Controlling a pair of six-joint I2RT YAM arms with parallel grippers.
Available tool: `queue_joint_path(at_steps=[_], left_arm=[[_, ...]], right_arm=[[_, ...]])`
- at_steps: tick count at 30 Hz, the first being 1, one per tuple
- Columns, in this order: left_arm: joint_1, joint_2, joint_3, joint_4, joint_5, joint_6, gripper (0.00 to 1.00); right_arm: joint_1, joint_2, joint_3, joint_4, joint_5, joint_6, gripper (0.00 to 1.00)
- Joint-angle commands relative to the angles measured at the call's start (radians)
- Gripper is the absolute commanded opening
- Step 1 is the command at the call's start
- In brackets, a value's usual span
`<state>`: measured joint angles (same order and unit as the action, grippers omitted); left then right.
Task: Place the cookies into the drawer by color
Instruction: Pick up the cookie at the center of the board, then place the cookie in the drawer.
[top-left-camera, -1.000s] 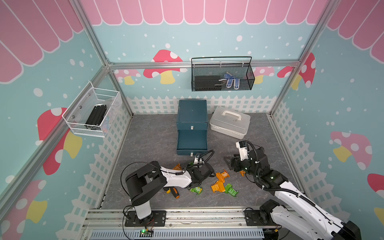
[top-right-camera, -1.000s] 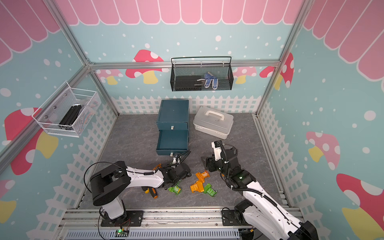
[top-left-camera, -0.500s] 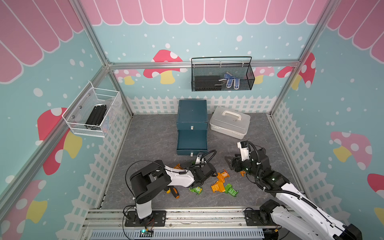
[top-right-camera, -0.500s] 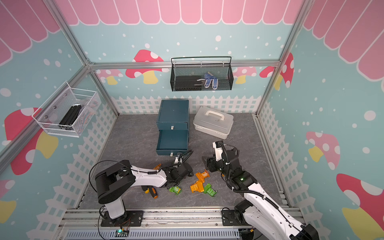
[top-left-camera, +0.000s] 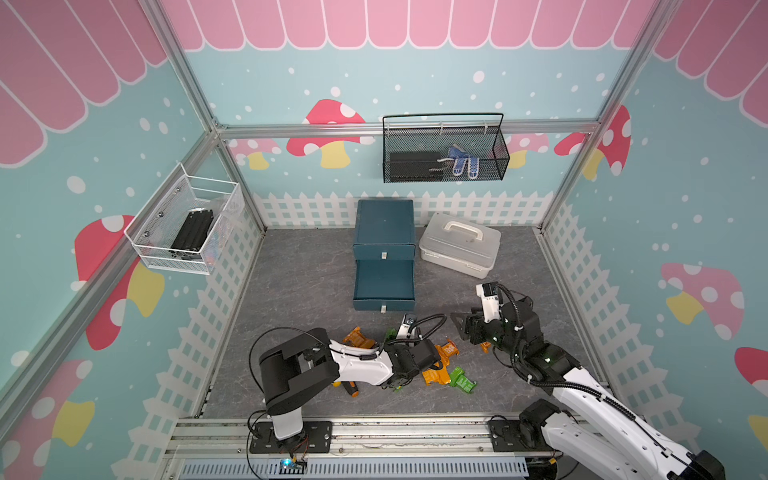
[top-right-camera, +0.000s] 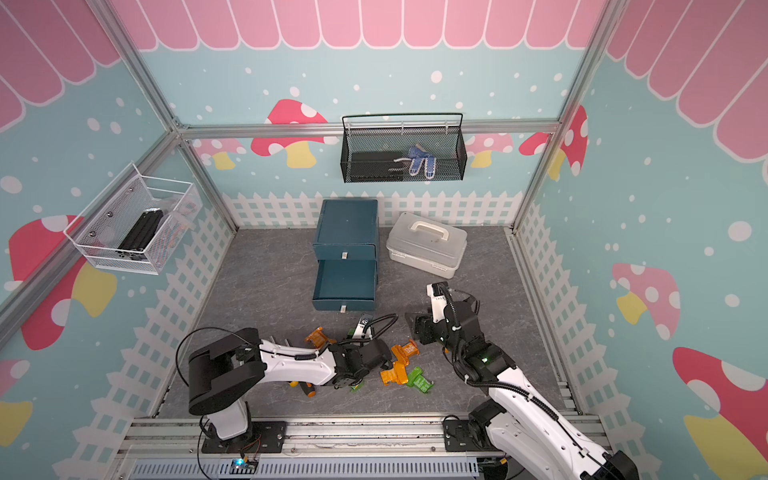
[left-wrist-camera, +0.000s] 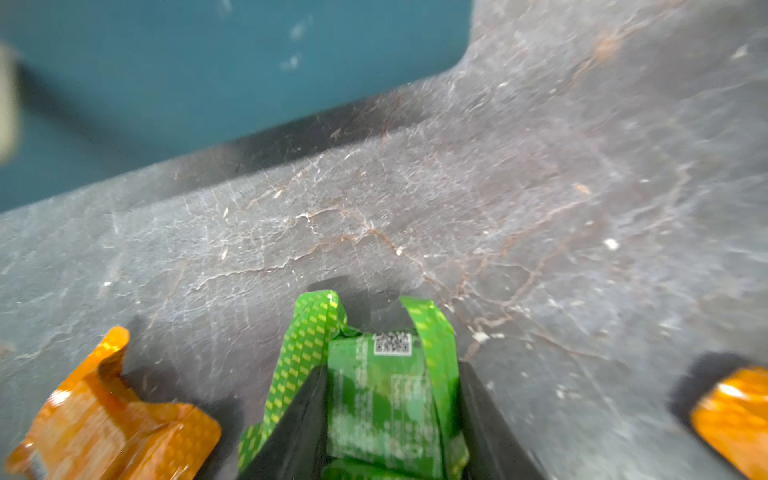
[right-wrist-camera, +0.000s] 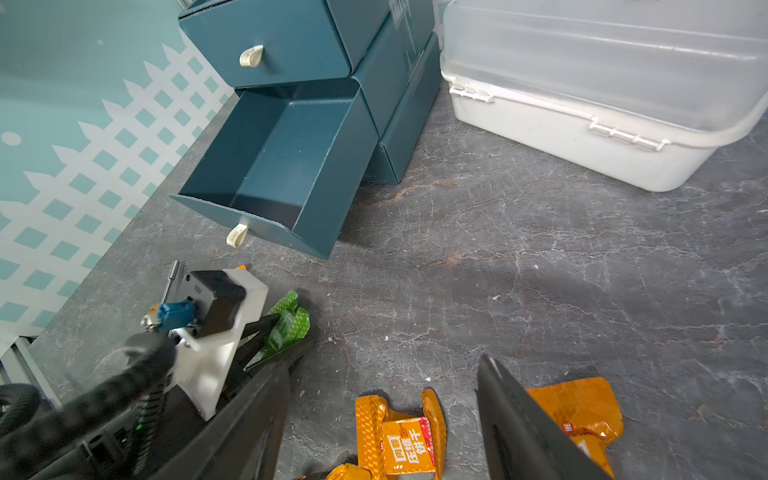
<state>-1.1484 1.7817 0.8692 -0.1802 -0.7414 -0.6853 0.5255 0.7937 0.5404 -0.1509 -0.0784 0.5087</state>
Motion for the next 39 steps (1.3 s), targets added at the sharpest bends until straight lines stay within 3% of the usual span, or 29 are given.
queue_joint_path(at_steps=[1,6,13,19,25,28,33,39], left_arm=[[-0.021,-0.072,0.009,-0.026,-0.052,0.005,0.22],[-0.051,-0.137,0.015,-0.039,0.005,0.015,0.23],[-0.129,-0.228,0.04,-0.133,-0.007,-0.002,0.24],[-0.142,-0.332,0.088,-0.212,-0.047,0.035,0.25],[-0.073,-0.386,0.178,-0.274,-0.054,0.106,0.26],[0.003,-0.4,0.223,-0.303,-0.049,0.145,0.28],[0.188,-0.394,0.269,-0.267,0.055,0.267,0.25],[0.326,-0.382,0.31,-0.289,0.168,0.352,0.27]], right_arm=[[0.005,-0.01,-0.01,-0.009,0.008,0.002,0.74],[0.004,-0.016,-0.017,0.003,-0.002,0.004,0.74],[0.004,-0.002,-0.015,0.021,-0.019,0.004,0.74],[0.005,0.02,-0.037,0.134,-0.191,0.028,0.75],[0.004,0.098,-0.006,0.23,-0.277,0.06,0.75],[0.006,0.158,0.033,0.255,-0.299,0.057,0.76],[0.028,0.28,0.104,0.317,-0.331,0.061,0.75],[0.095,0.437,0.238,0.315,-0.328,0.042,0.75]])
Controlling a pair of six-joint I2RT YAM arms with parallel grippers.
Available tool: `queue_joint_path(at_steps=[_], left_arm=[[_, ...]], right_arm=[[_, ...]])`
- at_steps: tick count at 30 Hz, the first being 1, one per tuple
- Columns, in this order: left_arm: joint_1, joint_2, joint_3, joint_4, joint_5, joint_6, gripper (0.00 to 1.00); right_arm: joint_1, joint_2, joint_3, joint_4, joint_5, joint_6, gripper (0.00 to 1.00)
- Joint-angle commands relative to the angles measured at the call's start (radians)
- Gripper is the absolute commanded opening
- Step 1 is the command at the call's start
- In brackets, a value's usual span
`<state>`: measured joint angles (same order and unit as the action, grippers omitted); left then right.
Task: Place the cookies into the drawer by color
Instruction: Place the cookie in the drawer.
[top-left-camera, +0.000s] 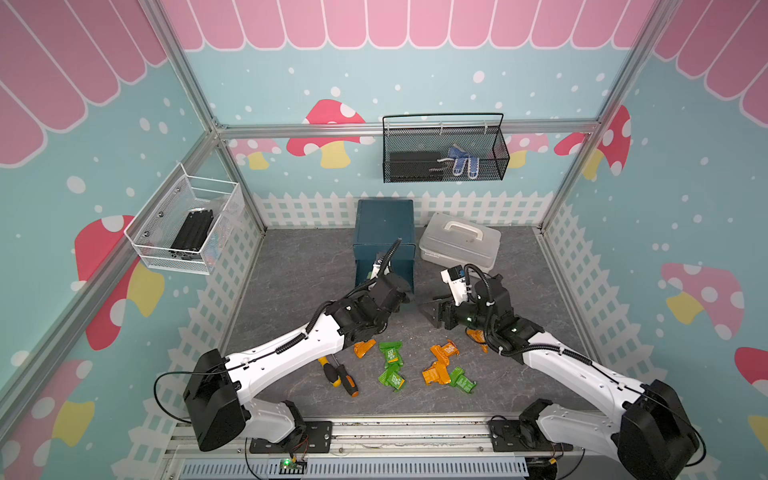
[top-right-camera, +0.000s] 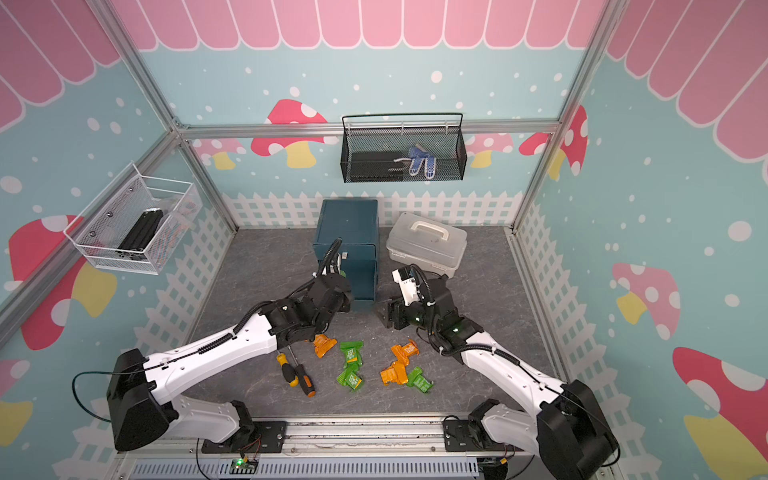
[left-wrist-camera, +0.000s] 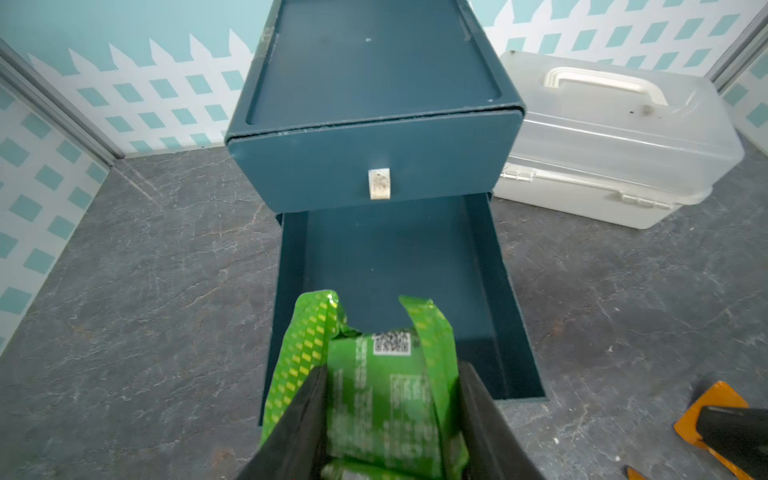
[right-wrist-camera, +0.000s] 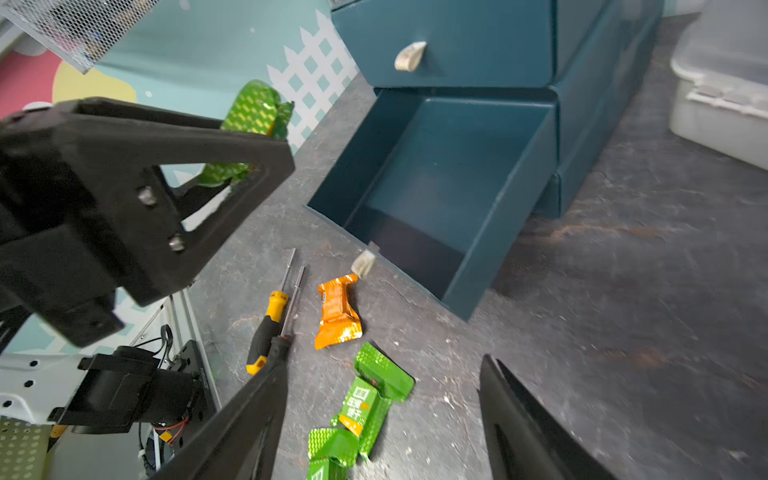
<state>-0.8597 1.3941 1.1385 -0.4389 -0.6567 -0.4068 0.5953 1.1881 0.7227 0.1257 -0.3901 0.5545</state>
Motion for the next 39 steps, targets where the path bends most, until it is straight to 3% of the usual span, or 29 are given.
queue_joint_path(at_steps=[1,13,27,30,35,39], left_arm=[[0.063,0.018,0.049,-0.045,0.114,0.077,0.27],[0.218,0.197,0.096,-0.03,0.238,0.103,0.26],[0.227,0.354,0.168,-0.059,0.2,0.085,0.29],[0.227,0.362,0.161,-0.057,0.188,0.08,0.29],[0.229,0.384,0.176,-0.08,0.17,0.079,0.35],[0.228,0.391,0.184,-0.076,0.167,0.084,0.36]], right_arm=[[0.035,0.069,0.073,0.043,-0.016,-0.002,0.75],[0.071,0.222,0.192,0.026,0.01,-0.014,0.74],[0.072,0.052,0.068,-0.058,0.132,-0.038,0.73],[0.073,-0.003,0.034,-0.155,0.194,-0.024,0.73],[0.086,-0.143,-0.018,-0.521,0.431,0.076,0.74],[0.119,-0.24,-0.084,-0.646,0.442,0.138,0.73]])
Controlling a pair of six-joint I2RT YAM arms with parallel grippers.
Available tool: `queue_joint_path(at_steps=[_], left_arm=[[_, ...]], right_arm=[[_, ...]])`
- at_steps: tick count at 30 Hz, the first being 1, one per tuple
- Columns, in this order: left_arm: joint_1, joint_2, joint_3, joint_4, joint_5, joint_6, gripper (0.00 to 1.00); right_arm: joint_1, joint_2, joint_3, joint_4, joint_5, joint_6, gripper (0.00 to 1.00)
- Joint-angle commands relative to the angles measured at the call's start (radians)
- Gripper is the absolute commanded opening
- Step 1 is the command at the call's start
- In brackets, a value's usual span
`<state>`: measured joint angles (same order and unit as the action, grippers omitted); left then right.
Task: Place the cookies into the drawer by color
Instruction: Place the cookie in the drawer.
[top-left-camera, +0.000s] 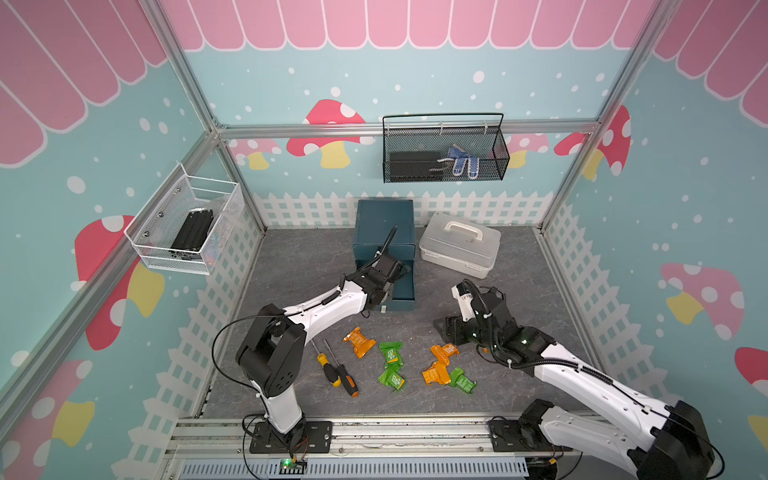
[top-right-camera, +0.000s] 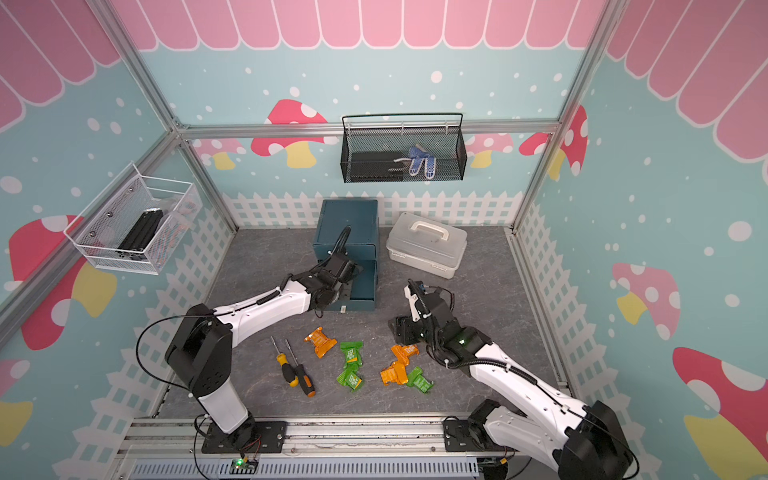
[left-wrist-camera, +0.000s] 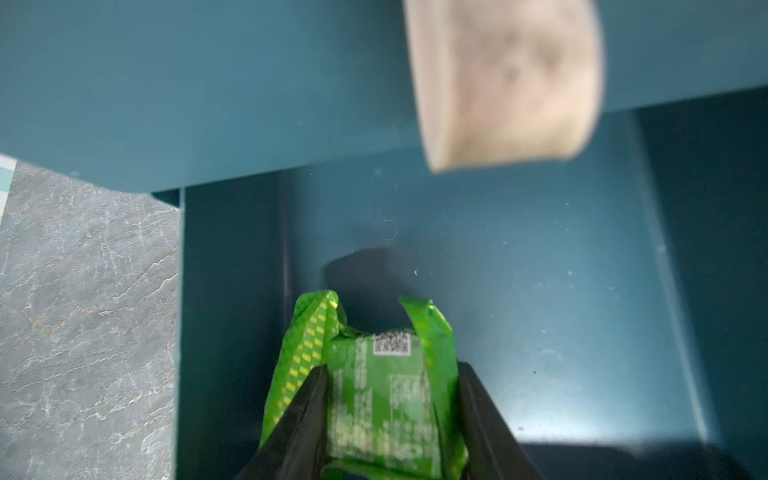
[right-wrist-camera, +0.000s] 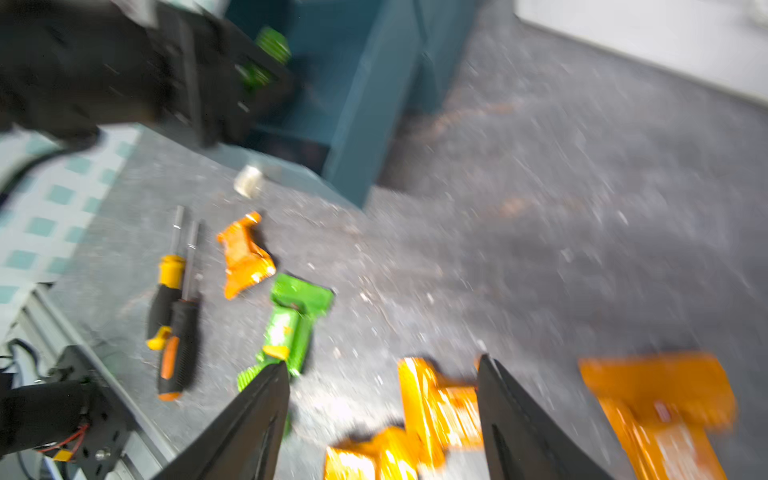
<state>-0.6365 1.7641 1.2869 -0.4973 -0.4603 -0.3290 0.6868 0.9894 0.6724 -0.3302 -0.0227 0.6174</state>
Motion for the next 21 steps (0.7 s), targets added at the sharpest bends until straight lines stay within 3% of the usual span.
queue_joint_path(at_steps=[1,3,7,11,17,21], left_arm=[[0.005,0.024,0.039,-0.021,-0.023,0.01,0.36],[0.006,0.018,0.033,-0.021,-0.017,0.008,0.38],[0.006,0.019,0.02,-0.023,-0.029,-0.009,0.41],[0.005,0.016,0.013,-0.023,-0.031,-0.022,0.46],[0.004,-0.009,-0.001,0.001,-0.016,-0.015,0.57],[0.003,-0.013,-0.005,0.002,-0.014,-0.016,0.59]], right_arm=[[0.049,-0.05,-0.039,-0.244,0.096,0.092,0.73],[0.059,-0.04,-0.027,-0.372,0.116,0.113,0.73],[0.07,0.014,-0.021,-0.48,0.001,0.086,0.73],[0.128,0.036,0.01,-0.587,0.061,0.103,0.74],[0.136,0.034,-0.09,-0.477,-0.059,0.112,0.73],[0.152,0.068,-0.111,-0.434,-0.03,0.115,0.74]])
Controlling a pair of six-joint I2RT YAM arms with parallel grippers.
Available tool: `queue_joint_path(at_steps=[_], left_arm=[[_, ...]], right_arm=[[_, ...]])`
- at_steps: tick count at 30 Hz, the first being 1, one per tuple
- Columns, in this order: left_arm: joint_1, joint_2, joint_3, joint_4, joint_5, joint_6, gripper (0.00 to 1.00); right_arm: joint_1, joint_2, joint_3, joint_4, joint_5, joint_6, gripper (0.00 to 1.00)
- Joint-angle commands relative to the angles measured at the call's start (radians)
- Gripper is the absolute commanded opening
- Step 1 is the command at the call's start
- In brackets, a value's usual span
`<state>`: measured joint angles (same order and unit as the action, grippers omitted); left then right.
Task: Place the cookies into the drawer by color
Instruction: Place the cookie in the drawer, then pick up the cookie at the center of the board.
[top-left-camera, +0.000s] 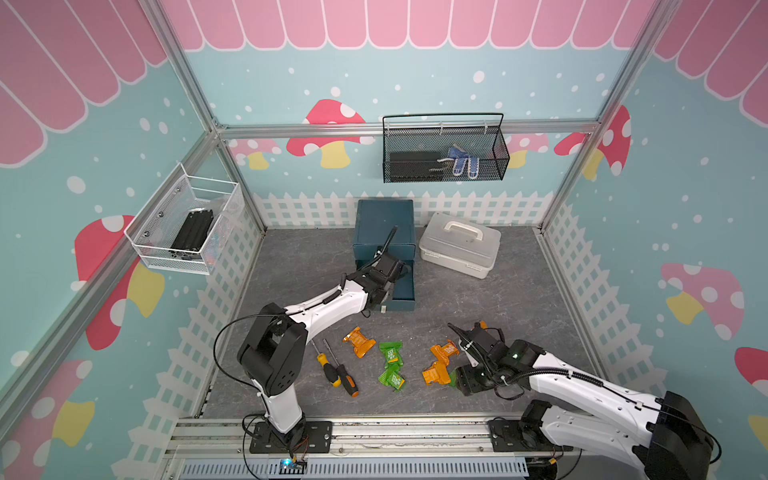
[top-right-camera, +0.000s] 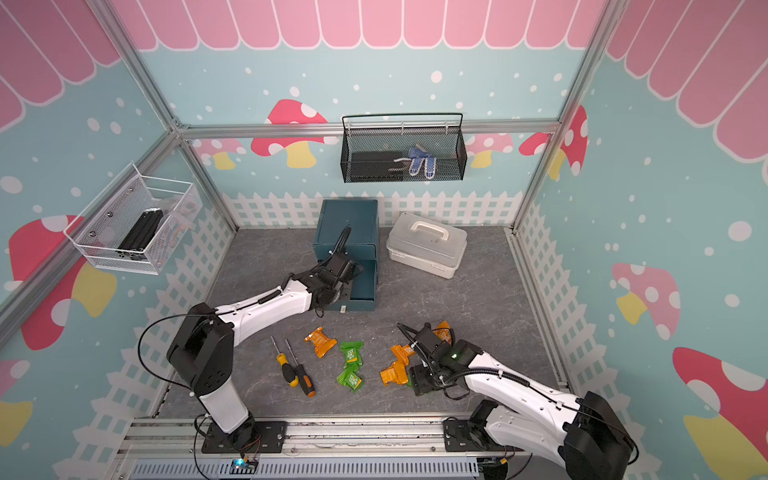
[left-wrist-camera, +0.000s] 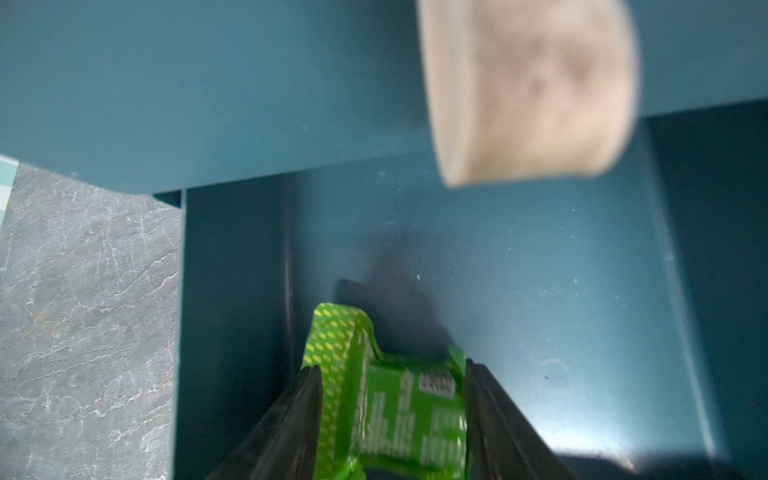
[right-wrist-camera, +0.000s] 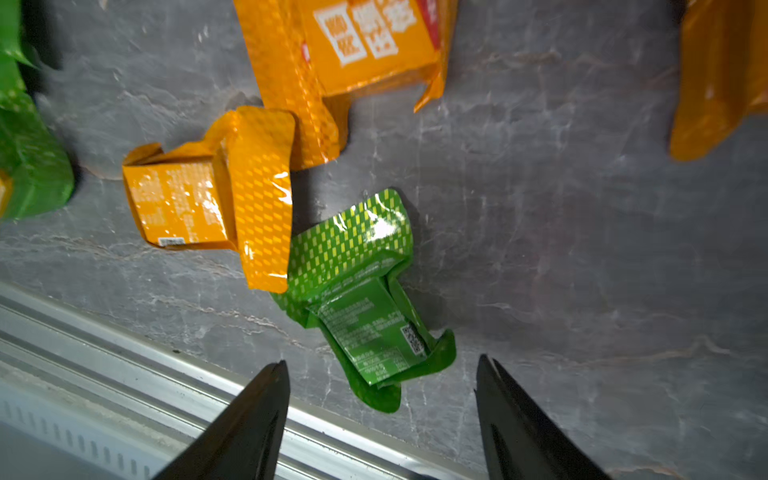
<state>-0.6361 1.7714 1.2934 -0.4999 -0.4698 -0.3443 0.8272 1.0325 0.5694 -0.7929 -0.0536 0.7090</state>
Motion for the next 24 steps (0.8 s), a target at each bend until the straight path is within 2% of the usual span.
queue_joint_path(at_steps=[1,8,17,19,24], left_arm=[[0.003,-0.024,-0.014,0.007,-0.002,-0.004,0.59],[-0.028,-0.098,-0.029,0.009,-0.017,-0.004,0.6],[-0.106,-0.284,-0.095,0.007,-0.047,-0.003,0.6],[-0.119,-0.322,-0.12,0.01,-0.052,-0.014,0.6],[-0.151,-0.411,-0.172,0.009,-0.066,-0.022,0.6]], right_arm=[[0.012,0.043,-0.006,0.02,0.014,0.024,0.75],[0.013,0.13,-0.007,0.089,0.013,-0.003,0.74],[0.015,0.219,0.008,0.099,0.05,-0.037,0.7],[0.015,0.239,0.013,0.112,0.042,-0.043,0.65],[0.014,0.233,0.012,0.094,0.02,-0.034,0.45]])
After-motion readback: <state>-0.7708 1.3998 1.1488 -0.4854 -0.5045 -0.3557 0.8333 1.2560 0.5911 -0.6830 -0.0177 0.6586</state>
